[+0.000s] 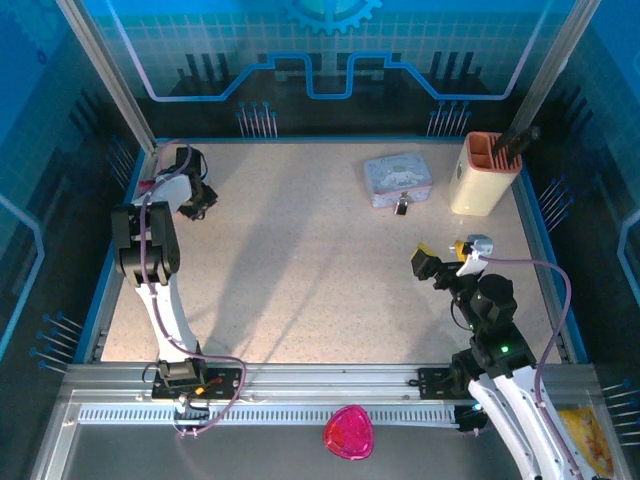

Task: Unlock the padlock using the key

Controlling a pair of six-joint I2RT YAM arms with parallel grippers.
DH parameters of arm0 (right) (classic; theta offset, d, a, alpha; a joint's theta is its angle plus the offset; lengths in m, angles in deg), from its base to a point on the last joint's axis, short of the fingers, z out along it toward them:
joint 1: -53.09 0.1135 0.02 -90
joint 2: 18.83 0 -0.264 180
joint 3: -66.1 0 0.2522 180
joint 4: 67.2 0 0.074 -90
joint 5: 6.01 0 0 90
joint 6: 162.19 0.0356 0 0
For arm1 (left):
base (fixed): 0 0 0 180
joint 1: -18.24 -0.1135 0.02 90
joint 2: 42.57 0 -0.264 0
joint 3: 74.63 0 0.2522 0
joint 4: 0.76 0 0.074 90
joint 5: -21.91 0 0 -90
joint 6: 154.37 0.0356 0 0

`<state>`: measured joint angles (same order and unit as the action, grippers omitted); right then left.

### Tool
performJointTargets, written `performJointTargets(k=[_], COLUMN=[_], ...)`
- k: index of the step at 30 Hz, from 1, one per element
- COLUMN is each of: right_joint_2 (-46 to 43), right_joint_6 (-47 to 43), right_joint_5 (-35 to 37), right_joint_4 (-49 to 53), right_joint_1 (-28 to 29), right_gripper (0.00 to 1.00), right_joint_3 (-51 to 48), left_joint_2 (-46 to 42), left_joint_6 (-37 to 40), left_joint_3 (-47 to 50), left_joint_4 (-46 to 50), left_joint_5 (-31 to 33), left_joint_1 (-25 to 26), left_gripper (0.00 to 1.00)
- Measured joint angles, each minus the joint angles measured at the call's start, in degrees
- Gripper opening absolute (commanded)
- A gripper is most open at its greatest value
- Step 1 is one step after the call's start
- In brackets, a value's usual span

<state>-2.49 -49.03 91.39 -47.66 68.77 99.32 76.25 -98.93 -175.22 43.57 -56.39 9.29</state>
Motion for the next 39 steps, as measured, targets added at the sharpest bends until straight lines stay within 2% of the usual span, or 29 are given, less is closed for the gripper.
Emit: performJointTargets(k=[16,39], right_joint_2=[0.00,0.00], right_joint_6=[0.35,0.44], right_joint_5=[-0.39,-0.39], right_joint_4=[-0.04,-0.02], right_joint_1=[0.00,0.00], right_gripper=[1.00,1.00], right_joint_3=[0.00,0.00], left_joint_2=[3.32,5.90], left_joint_6=[-0.07,-0.24], left_joint_3=[-3.80,-7.23], left_joint_4=[1.64,6.88], left_joint_5=[0.04,1.86], left_joint_1=[-0.04,-1.03], left_gripper=[0.26,0.28])
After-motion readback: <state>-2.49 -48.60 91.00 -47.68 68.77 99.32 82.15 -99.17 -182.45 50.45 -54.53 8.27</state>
